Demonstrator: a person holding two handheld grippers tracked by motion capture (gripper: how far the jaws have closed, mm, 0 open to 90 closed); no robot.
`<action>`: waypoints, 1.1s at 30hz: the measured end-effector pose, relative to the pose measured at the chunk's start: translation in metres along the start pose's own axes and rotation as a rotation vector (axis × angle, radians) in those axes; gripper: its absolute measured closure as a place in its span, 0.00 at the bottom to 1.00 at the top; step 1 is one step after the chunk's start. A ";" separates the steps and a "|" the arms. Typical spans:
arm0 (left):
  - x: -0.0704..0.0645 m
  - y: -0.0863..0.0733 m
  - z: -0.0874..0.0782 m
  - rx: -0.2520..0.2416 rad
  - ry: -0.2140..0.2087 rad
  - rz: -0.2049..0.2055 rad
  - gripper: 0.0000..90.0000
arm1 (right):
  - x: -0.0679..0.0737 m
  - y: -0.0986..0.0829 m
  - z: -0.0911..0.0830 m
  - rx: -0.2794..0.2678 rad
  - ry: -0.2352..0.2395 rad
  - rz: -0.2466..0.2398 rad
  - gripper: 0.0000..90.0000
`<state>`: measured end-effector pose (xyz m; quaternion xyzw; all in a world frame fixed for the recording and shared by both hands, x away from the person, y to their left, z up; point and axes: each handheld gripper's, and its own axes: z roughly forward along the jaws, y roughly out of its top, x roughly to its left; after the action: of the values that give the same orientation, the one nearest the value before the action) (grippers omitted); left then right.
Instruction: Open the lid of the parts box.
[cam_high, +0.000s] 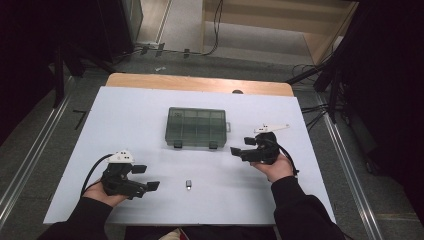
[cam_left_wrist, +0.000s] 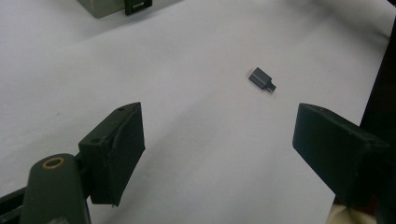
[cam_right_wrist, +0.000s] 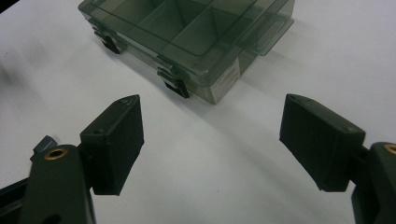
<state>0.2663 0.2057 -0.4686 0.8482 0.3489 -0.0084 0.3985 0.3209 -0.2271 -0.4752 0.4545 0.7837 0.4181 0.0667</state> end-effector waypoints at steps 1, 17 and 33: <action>0.000 0.000 0.000 -0.001 0.001 -0.002 0.19 | 0.000 0.001 0.001 0.001 -0.001 0.000 0.22; 0.000 -0.002 -0.001 -0.011 0.011 -0.010 0.20 | -0.002 0.015 0.015 0.019 -0.002 -0.012 0.24; 0.000 -0.002 0.000 -0.001 0.009 -0.005 0.21 | 0.001 0.026 0.025 0.030 0.001 -0.025 0.43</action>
<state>0.2647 0.2065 -0.4700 0.8472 0.3528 -0.0054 0.3972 0.3495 -0.2057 -0.4727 0.4454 0.7955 0.4056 0.0648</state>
